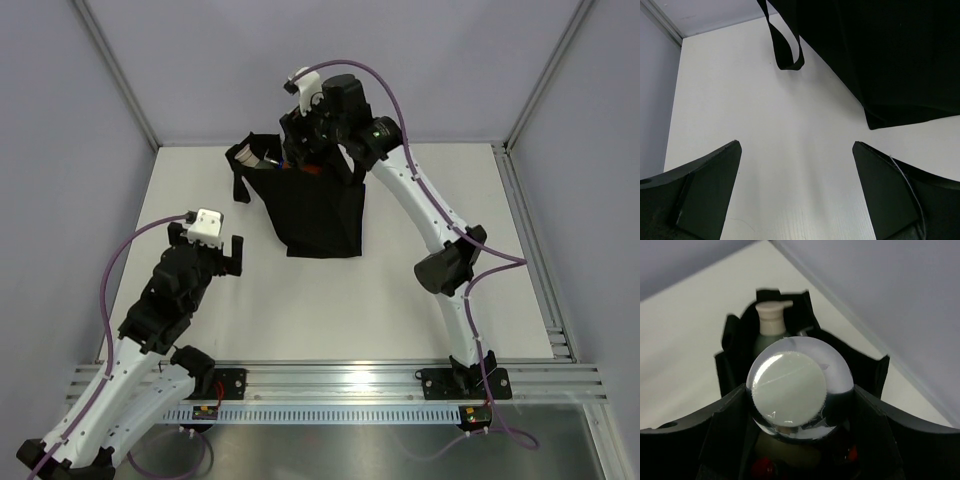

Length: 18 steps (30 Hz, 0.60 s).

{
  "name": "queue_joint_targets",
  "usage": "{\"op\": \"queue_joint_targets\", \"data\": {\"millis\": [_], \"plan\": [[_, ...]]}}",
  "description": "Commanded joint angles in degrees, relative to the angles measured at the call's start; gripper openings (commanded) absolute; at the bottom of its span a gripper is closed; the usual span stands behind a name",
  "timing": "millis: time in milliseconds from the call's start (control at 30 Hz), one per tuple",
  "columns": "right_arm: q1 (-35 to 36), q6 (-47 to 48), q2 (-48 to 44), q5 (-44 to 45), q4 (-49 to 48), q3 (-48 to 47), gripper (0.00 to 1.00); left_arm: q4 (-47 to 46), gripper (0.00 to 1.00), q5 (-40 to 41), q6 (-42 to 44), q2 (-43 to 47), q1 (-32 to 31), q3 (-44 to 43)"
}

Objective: Place the personal care products into the canvas bag

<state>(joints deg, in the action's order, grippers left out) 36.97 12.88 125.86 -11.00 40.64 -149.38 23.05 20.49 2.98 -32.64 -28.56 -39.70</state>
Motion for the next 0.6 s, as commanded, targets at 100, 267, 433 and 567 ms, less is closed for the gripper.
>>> {"op": "queue_joint_targets", "data": {"millis": [100,267,433,567], "plan": [[-0.15,7.85,-6.07,6.61,-6.37,5.05,0.0,-2.48,0.99,0.6,0.62,0.3,0.34,0.06],[-0.14,11.46,-4.75,10.65,-0.23,5.15,0.0,-2.31,0.99,0.52,0.45,0.56,0.34,0.07],[-0.14,14.1,-3.96,13.38,5.75,6.56,0.0,-2.13,0.99,-0.19,0.36,0.74,0.34,-0.11],[-0.14,14.98,-0.63,11.27,17.52,2.96,0.11,-2.22,0.99,-0.89,0.27,1.0,0.34,-0.02]]}}
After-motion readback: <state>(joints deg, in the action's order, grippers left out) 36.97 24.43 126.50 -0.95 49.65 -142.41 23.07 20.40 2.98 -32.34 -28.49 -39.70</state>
